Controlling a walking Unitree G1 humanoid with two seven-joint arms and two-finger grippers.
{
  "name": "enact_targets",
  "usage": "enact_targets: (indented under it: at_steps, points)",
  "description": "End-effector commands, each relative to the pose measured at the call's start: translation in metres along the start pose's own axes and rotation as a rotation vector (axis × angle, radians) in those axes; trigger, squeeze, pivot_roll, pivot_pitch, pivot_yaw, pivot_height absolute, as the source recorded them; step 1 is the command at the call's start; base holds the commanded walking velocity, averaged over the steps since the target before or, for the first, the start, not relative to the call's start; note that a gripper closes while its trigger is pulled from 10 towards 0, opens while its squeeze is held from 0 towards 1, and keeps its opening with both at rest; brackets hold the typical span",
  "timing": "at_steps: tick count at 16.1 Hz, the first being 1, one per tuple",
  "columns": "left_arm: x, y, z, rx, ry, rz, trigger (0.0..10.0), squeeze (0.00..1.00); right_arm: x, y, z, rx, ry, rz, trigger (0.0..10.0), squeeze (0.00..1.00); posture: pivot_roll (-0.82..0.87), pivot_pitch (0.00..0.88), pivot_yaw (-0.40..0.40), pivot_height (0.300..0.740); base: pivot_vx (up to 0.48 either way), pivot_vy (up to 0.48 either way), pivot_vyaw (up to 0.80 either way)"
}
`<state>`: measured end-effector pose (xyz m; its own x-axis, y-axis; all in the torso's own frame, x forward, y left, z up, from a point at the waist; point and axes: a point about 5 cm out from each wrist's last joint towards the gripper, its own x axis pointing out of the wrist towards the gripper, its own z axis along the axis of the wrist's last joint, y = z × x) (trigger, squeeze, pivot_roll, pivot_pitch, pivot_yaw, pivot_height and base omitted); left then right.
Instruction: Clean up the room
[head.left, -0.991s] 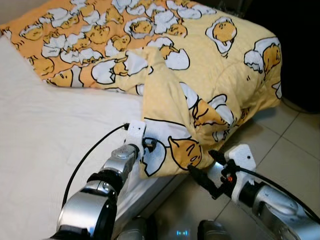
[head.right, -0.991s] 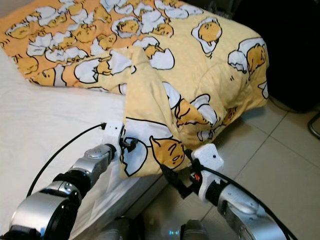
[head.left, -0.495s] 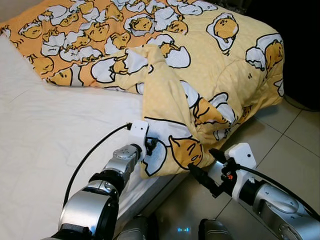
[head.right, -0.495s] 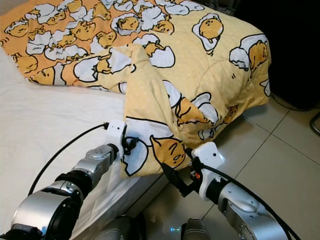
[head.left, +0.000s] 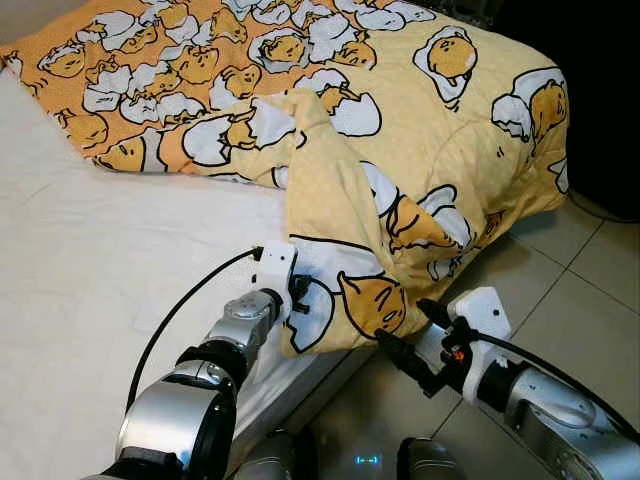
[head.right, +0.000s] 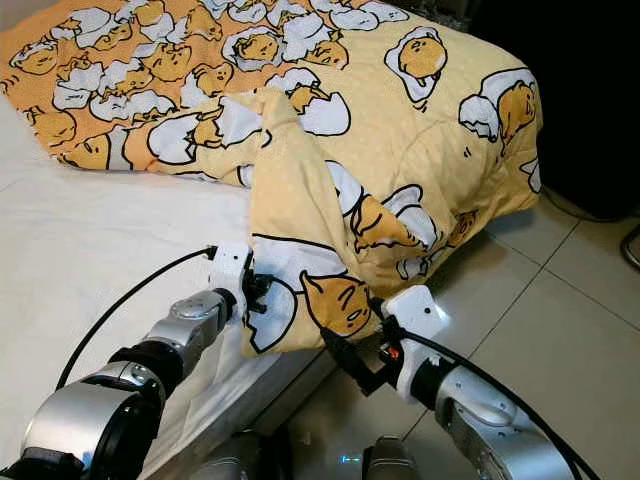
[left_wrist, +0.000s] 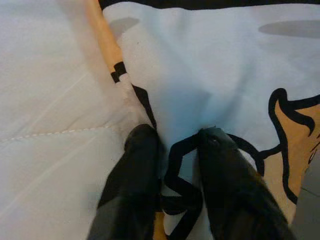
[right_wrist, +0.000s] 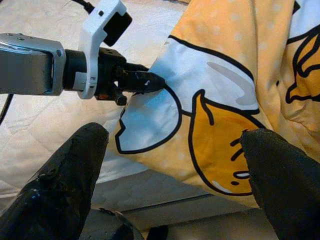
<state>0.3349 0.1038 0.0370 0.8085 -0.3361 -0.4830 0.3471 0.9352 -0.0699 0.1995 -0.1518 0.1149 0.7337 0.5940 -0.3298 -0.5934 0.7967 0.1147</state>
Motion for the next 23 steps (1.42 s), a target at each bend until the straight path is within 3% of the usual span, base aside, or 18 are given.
enact_targets:
  at_steps: [1, 6, 12, 13, 14, 16, 18, 19, 20, 21, 22, 23]
  points:
    - [-0.001, 0.003, -0.001, 0.011, 0.009, -0.001, 0.0, 0.00, -0.001, 0.004, 0.003, -0.006, -0.008, 0.016, 10.0, 0.00, -0.22, 0.181, 0.162, 0.740, 0.000, 0.000, 0.00]
    - [-0.001, 0.003, -0.002, -0.002, 0.009, -0.015, 0.0, 0.00, 0.000, 0.003, 0.004, -0.007, -0.013, 0.012, 10.0, 0.00, -0.22, 0.178, 0.165, 0.740, 0.000, 0.000, 0.00]
    - [-0.005, -0.010, -0.030, 0.055, 0.079, -0.106, 0.0, 0.00, 0.001, 0.003, 0.003, -0.003, -0.019, 0.009, 10.0, 0.00, -0.20, 0.167, 0.166, 0.740, 0.000, 0.000, 0.00]
    - [-0.007, -0.015, -0.039, 0.077, 0.104, -0.130, 0.0, 0.00, 0.002, 0.003, 0.003, -0.003, -0.020, 0.010, 10.0, 0.00, -0.19, 0.166, 0.165, 0.740, 0.000, 0.000, 0.00]
    - [-0.015, -0.034, -0.071, 0.148, 0.185, -0.230, 0.0, 0.00, 0.003, 0.003, 0.003, -0.002, -0.021, 0.017, 10.0, 0.00, -0.19, 0.160, 0.155, 0.740, 0.000, 0.000, 0.00]
    - [-0.028, -0.058, -0.108, 0.170, 0.283, -0.341, 0.0, 0.00, 0.004, 0.004, 0.002, -0.003, -0.014, 0.035, 10.0, 0.00, -0.17, 0.166, 0.138, 0.740, 0.000, 0.000, 0.00]
    - [-0.039, -0.083, -0.130, 0.154, 0.341, -0.478, 0.0, 0.00, 0.006, 0.005, 0.002, -0.007, -0.001, 0.059, 10.0, 0.00, -0.17, 0.173, 0.123, 0.740, 0.000, 0.000, 0.00]
    - [-0.041, -0.089, -0.133, 0.165, 0.347, -0.505, 0.0, 0.00, 0.006, 0.005, 0.002, -0.008, 0.002, 0.064, 10.0, 0.00, -0.17, 0.173, 0.123, 0.740, 0.000, 0.000, 0.00]
    - [-0.042, -0.090, -0.133, 0.172, 0.347, -0.512, 2.2, 0.00, 0.006, 0.005, 0.002, -0.008, 0.003, 0.067, 10.0, 0.00, -0.17, 0.178, 0.116, 0.740, 0.000, 0.000, 0.00]
    - [-0.040, -0.089, -0.130, 0.191, 0.323, -0.478, 10.0, 0.22, 0.006, 0.005, 0.002, -0.009, 0.006, 0.072, 10.0, 0.00, -0.17, 0.180, 0.113, 0.740, 0.000, 0.000, 0.00]
    - [-0.037, -0.085, -0.122, 0.175, 0.274, -0.450, 10.0, 1.00, 0.006, 0.006, 0.001, -0.009, 0.008, 0.076, 10.0, 0.00, -0.16, 0.180, 0.109, 0.740, 0.000, 0.000, 0.00]
    - [-0.031, -0.077, -0.104, 0.153, 0.174, -0.403, 10.0, 1.00, 0.006, 0.006, 0.001, -0.009, 0.011, 0.080, 10.0, 0.00, -0.16, 0.182, 0.110, 0.740, 0.000, 0.000, 0.00]
